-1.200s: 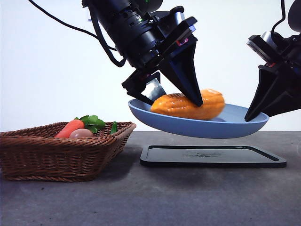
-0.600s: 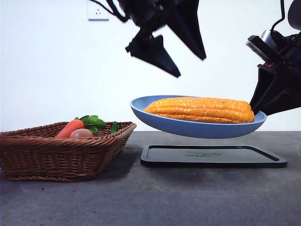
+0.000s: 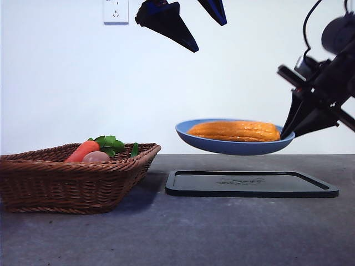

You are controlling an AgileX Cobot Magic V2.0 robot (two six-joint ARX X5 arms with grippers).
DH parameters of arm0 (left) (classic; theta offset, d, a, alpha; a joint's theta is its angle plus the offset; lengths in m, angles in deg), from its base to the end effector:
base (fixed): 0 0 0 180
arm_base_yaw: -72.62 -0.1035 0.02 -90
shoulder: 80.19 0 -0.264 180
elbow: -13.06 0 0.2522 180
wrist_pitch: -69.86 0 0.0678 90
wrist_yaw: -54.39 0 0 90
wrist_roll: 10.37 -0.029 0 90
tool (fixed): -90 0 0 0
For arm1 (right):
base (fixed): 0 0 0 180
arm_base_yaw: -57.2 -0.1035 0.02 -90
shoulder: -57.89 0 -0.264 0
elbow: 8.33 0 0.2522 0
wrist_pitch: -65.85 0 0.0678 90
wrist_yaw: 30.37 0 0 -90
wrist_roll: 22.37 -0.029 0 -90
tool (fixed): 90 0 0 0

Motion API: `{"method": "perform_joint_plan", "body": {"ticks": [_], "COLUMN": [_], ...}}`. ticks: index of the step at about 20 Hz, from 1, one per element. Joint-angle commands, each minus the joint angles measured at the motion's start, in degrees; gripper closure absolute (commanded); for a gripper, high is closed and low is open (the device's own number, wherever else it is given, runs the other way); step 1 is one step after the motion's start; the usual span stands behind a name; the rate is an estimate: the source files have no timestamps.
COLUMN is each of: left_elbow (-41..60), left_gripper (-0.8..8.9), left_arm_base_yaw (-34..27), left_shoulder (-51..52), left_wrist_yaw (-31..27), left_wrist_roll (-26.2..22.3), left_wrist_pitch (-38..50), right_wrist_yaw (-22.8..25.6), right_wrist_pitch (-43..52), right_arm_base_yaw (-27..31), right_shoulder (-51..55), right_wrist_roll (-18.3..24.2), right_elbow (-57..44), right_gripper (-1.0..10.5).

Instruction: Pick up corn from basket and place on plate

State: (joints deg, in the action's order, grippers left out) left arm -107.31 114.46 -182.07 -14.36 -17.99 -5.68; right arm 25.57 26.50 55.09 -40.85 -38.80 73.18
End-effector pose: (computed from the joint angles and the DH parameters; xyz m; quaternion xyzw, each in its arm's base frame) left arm 0.2650 -0.2514 0.3623 0.1349 0.4383 -0.4899 0.7415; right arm 0.3507 0.0292 0.2131 0.2487 0.4900 0.2054 0.8098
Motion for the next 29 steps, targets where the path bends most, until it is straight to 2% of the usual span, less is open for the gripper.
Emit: {"method": "perform_joint_plan", "body": {"ticks": [1,6,9,14,16,19,24,29], "left_elbow": [-2.75,-2.75,-2.75,-2.75,-2.75,-2.86,-2.86,-2.86], "left_gripper": [4.88,4.88,4.88,4.88,4.88,4.88,4.88,4.88], "left_arm_base_yaw": [0.17,-0.22,-0.66,-2.78,-4.70,-7.41,-10.97,-12.98], "left_shoulder": [-0.66,-0.66,-0.66,-0.66,-0.66,-0.59,1.18,2.95], "left_wrist_yaw": [0.15,0.15,0.15,0.13,0.13,0.13,0.13,0.13], "left_wrist_roll": [-0.72,-0.72,-0.74,-0.94,-0.76,-0.22,0.63,1.05], "left_wrist_pitch": [0.02,-0.35,-0.35,-0.31,-0.33,-0.44,-0.35,-0.20], "right_wrist_yaw": [-0.37,-0.13,3.08,3.04,3.02,2.93,2.58,2.67], "right_wrist_pitch": [0.26,0.28,-0.20,-1.09,-1.46,-1.99,-3.21,-9.49], "right_arm_base_yaw": [0.15,0.17,0.15,0.15,0.15,0.15,0.94,3.39], "right_shoulder": [-5.44,-12.09,-12.92,-12.92,-12.92,-12.90,-11.17,-2.93], "right_wrist_roll": [-0.50,-0.11,1.07,2.32,2.32,2.29,2.25,4.17], "right_elbow": [4.22,6.95,6.95,6.95,6.95,6.95,6.99,6.99], "right_gripper": [9.5,9.5,9.5,9.4,8.9,7.5,7.2,7.2]}}
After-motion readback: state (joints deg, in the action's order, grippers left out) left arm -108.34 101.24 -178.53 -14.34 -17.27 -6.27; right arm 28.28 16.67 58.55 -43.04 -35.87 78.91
